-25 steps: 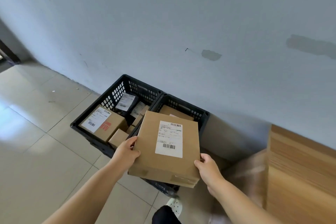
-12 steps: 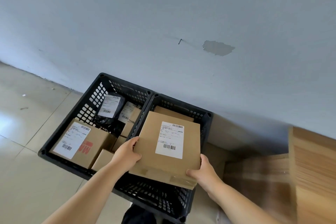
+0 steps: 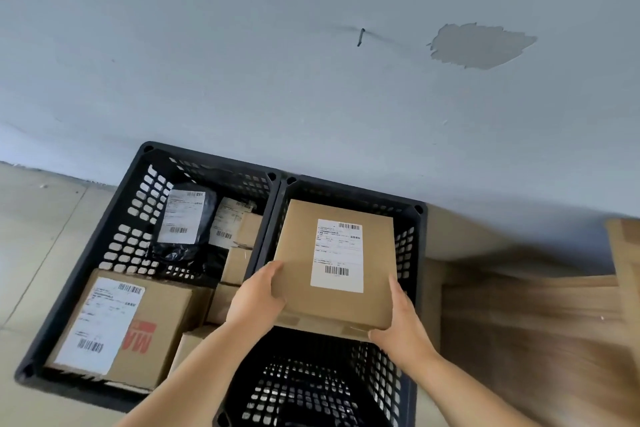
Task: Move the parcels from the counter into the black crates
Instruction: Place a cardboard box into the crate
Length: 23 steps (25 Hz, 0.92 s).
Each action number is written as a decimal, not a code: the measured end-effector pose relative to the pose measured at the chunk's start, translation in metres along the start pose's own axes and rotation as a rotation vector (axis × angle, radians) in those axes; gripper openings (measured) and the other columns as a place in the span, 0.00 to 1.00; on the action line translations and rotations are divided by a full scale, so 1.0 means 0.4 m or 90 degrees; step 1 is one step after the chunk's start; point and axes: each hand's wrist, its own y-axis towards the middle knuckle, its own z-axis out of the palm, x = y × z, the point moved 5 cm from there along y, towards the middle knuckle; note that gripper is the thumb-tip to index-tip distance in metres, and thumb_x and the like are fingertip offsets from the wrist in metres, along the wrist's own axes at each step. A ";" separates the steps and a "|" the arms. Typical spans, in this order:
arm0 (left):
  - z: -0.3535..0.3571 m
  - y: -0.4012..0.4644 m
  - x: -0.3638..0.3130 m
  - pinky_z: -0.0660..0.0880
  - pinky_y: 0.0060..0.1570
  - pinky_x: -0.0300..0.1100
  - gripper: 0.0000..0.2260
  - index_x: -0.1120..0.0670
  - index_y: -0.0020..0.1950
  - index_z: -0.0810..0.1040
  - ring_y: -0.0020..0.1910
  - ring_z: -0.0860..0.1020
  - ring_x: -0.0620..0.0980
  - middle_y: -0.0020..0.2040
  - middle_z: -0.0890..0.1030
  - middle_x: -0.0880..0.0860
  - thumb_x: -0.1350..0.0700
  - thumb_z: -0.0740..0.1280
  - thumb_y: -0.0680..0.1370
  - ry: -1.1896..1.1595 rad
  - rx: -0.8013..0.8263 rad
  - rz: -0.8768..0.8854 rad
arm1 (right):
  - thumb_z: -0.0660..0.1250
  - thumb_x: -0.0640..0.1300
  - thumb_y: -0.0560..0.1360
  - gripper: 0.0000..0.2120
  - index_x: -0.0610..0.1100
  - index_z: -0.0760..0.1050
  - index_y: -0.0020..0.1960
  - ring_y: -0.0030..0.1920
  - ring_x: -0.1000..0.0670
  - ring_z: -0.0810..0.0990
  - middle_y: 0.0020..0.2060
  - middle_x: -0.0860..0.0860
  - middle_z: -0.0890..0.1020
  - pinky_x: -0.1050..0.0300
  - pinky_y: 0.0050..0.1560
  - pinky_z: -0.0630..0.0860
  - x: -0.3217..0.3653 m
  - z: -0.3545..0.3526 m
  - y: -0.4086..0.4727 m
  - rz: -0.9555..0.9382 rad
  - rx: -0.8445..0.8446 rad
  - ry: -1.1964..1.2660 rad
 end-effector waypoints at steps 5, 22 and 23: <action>0.031 0.065 0.023 0.70 0.66 0.43 0.34 0.47 0.78 0.53 0.73 0.59 0.50 0.79 0.50 0.47 0.59 0.65 0.76 0.151 0.017 0.070 | 0.71 0.38 0.73 0.48 0.55 0.40 0.78 0.74 0.54 0.58 0.76 0.54 0.54 0.59 0.71 0.58 -0.013 0.045 0.072 -0.001 -0.053 -0.016; 0.077 0.144 0.102 0.48 0.72 0.54 0.39 0.55 0.68 0.75 0.71 0.62 0.59 0.64 0.77 0.59 0.66 0.78 0.56 0.485 -0.172 0.327 | 0.71 0.41 0.74 0.48 0.53 0.39 0.78 0.60 0.52 0.75 0.74 0.49 0.59 0.62 0.56 0.72 -0.030 0.087 0.145 0.037 -0.092 -0.118; 0.074 0.146 0.097 0.48 0.72 0.54 0.40 0.55 0.67 0.75 0.71 0.62 0.59 0.64 0.78 0.59 0.66 0.79 0.56 0.485 -0.171 0.322 | 0.71 0.42 0.74 0.48 0.53 0.39 0.78 0.60 0.52 0.75 0.74 0.49 0.60 0.62 0.56 0.72 -0.025 0.084 0.146 0.033 -0.093 -0.127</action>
